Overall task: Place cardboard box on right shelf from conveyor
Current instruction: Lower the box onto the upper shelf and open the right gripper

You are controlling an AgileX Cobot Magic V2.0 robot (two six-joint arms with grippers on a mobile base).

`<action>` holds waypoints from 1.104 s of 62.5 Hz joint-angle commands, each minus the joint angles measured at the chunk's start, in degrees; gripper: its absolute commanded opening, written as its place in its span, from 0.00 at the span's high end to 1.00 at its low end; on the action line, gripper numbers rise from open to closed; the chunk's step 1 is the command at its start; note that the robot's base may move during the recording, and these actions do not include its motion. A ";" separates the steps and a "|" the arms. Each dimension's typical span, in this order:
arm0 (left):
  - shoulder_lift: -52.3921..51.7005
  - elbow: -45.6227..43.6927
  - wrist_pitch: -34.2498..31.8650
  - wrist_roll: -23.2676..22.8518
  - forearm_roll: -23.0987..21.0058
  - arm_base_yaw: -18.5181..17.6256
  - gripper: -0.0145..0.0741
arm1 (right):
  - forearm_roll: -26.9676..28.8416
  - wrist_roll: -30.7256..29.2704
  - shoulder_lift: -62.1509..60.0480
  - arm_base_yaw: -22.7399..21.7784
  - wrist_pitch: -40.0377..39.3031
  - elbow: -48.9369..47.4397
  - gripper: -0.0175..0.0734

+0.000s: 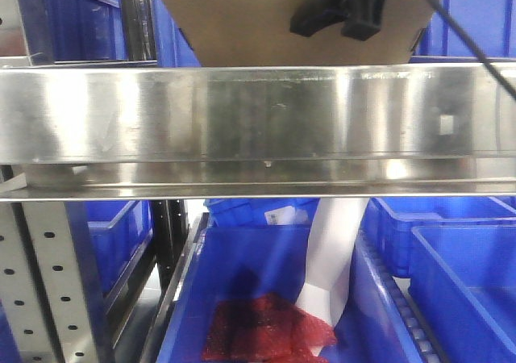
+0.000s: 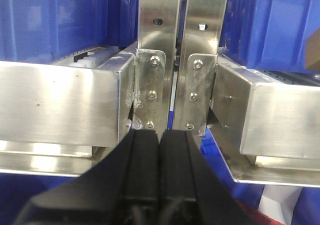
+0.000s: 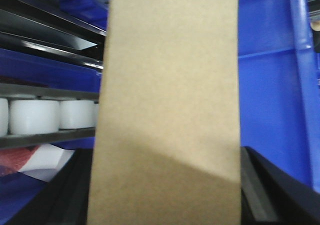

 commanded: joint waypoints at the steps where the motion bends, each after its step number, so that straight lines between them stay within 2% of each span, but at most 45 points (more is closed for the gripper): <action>1: -0.69 -0.21 -5.19 -0.29 -0.37 -0.29 0.97 | 1.05 -0.34 -1.50 0.09 -5.85 -2.41 0.63; 5: -0.69 -0.21 -5.19 -0.29 -0.37 -0.29 0.97 | 2.43 0.71 -1.27 0.09 -5.85 -2.41 0.62; 9: -0.69 -0.21 -5.19 -0.29 -0.37 -0.29 0.97 | 3.51 2.23 -1.27 0.09 -5.85 -2.41 0.57; 14: -0.69 -0.21 -5.19 -0.29 -0.37 -0.29 0.97 | 3.79 4.05 -1.27 0.02 -5.85 -2.41 0.42; 21: -0.69 -0.21 -5.19 -0.29 -0.37 -0.29 0.97 | 3.84 4.13 -1.34 -0.39 -5.85 -2.41 0.13; 22: -0.69 -0.21 -5.19 -0.29 -0.37 -0.29 0.97 | 3.84 4.13 -1.39 -0.45 -5.85 -2.41 0.11; 26: -0.69 -0.21 -5.19 -0.29 -0.37 -0.29 0.97 | 4.26 4.18 -1.44 -0.45 -5.85 -2.41 0.14; 46: -0.69 -0.21 -5.19 -0.29 -0.37 -0.29 0.97 | 8.45 4.18 -3.52 -0.14 -5.23 -2.41 0.14; 69: -0.69 -0.21 -5.19 -0.29 -0.37 -0.29 0.97 | 16.68 4.34 -10.36 2.09 1.69 -2.41 0.14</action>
